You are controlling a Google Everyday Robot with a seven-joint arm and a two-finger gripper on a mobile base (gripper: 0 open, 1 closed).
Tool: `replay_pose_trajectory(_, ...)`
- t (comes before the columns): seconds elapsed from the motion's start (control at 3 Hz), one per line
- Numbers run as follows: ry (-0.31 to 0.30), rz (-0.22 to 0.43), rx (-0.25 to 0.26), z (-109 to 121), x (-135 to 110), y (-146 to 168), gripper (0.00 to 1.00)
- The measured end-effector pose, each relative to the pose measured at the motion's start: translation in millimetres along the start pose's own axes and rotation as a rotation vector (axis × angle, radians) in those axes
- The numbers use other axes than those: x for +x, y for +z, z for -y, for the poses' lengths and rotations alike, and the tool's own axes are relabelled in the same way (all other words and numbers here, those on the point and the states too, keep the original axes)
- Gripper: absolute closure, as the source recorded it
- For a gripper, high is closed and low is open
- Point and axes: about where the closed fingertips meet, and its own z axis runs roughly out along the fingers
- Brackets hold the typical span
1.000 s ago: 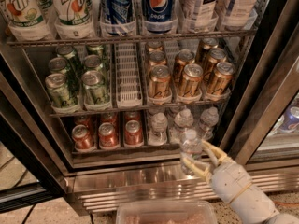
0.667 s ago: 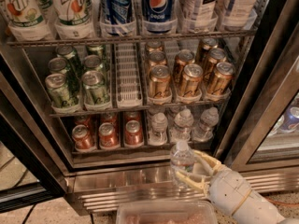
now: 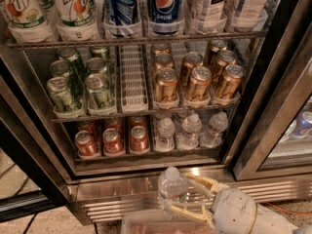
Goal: Pick water bottle from bottom shelf of fridge
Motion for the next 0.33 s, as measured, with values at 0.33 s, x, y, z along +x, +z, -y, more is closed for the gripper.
replay_pose_trajectory(0.33,0.0,0.001,-0.031,-8.3,-0.3,0.3,1.0)
